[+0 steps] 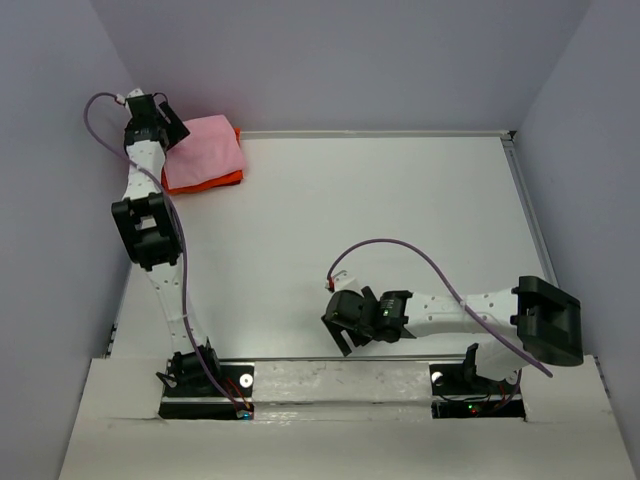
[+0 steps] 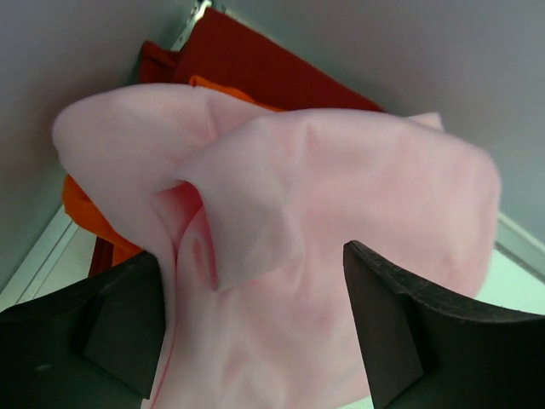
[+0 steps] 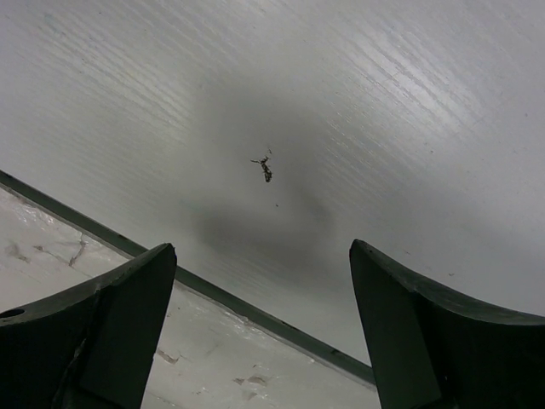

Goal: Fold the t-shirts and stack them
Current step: Put the neatly folded tshirt into the corner of the board with the left arm

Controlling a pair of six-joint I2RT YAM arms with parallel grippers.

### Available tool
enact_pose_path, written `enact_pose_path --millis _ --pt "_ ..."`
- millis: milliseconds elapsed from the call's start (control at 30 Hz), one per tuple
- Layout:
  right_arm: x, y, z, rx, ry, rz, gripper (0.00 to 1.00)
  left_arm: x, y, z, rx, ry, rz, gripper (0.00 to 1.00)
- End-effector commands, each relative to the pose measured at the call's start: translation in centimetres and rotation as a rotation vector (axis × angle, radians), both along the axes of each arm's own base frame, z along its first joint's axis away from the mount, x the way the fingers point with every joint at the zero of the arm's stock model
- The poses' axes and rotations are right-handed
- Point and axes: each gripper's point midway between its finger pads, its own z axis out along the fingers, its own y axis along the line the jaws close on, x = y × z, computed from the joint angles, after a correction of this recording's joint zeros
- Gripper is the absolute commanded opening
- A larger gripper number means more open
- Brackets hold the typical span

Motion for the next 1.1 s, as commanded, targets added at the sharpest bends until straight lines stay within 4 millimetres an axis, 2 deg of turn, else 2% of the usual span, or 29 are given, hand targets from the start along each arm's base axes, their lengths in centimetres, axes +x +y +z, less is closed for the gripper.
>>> enact_pose_path --millis 0,67,167,233,300,400,467,500,533,600,633,667,733,767,800,833,867,933,967,1000,1033,1067 --pt "0.8 0.9 0.7 0.015 -0.032 -0.03 0.88 -1.4 0.3 18.3 0.085 -0.364 0.063 0.87" --pt "0.7 1.0 1.0 0.018 -0.029 -0.031 0.88 -2.1 1.2 20.0 0.119 -0.405 0.116 0.87" --pt "0.8 0.8 1.3 0.023 -0.038 -0.038 0.89 -3.3 1.4 21.0 0.133 -0.416 0.141 0.87" --pt "0.9 0.7 1.4 0.026 -0.044 -0.04 0.89 -3.4 1.0 20.6 0.123 -0.405 0.126 0.87" --pt "1.0 0.7 1.5 0.025 -0.05 -0.038 0.89 -3.6 -0.3 20.2 0.107 -0.394 0.087 0.87" --pt "1.8 0.8 1.9 0.008 -0.09 -0.039 0.89 -3.6 -3.6 19.8 0.065 -0.388 -0.013 0.87" --pt "2.5 0.9 2.3 -0.007 -0.123 -0.047 0.89 -3.6 -6.4 17.8 0.01 -0.348 -0.111 0.87" --pt "3.1 1.5 3.2 0.003 -0.147 -0.057 0.89 -3.9 -7.3 17.8 0.001 -0.344 -0.128 0.87" --pt "3.7 1.4 3.5 -0.013 -0.18 -0.076 0.89 -4.2 -9.2 16.2 -0.012 -0.31 -0.176 0.87" --pt "4.9 1.7 4.6 -0.001 -0.239 -0.116 0.9 -5.2 -11.7 16.6 -0.026 -0.316 -0.248 0.87" --pt "5.3 2.4 5.6 0.027 -0.255 -0.127 0.9 -6.0 -14.1 15.0 -0.049 -0.29 -0.327 0.87" --pt "5.8 2.6 6.4 0.048 -0.266 -0.145 0.9 -6.1 -15.5 16.0 -0.046 -0.344 -0.382 0.87" --pt "7.2 2.7 8.0 0.091 -0.292 -0.18 0.9 -8.0 -17.4 15.8 -0.055 -0.353 -0.43 0.87" --pt "8.6 2.7 9.6 0.151 -0.315 -0.203 0.91 -8.6 -18.9 15.8 -0.051 -0.352 -0.455 0.87" --pt "9.3 2.7 10.4 0.192 -0.317 -0.214 0.91 -9.7 -19.7 17.0 -0.039 -0.373 -0.471 0.87" --pt "9.8 3.1 11.9 0.284 -0.307 -0.214 0.91 -10.7 -20.5 15.2 -0.041 -0.337 -0.472 0.87" --pt "10.6 2.8 12.5 0.324 -0.31 -0.228 0.91 -11.7 -23.1 14.8 -0.036 -0.331 -0.509 0.87" --pt "12.9 1.8 13.8 0.392 -0.303 -0.25 0.91 -13.9 -25.3 14.2 0.01 -0.341 -0.559 0.87" --pt "13.7 1.5 14.7 0.407 -0.321 -0.256 0.91 -14.6 -26.1 13.7 0.027 -0.332 -0.563 0.87" --pt "14.9 0.7 15.1 0.382 -0.358 -0.26 0.91 -16.3 -28.3 12.7 0.033 -0.321 -0.616 0.87" --pt "15.3 0.6 15.4 0.359 -0.383 -0.245 0.91 -17.1 -29.1 12.2 0.037 -0.316 -0.633 0.87" --pt "16.1 0.7 16.6 0.356 -0.415 -0.243 0.91 -17.7 -29.7 12.0 0.045 -0.328 -0.637 0.87"
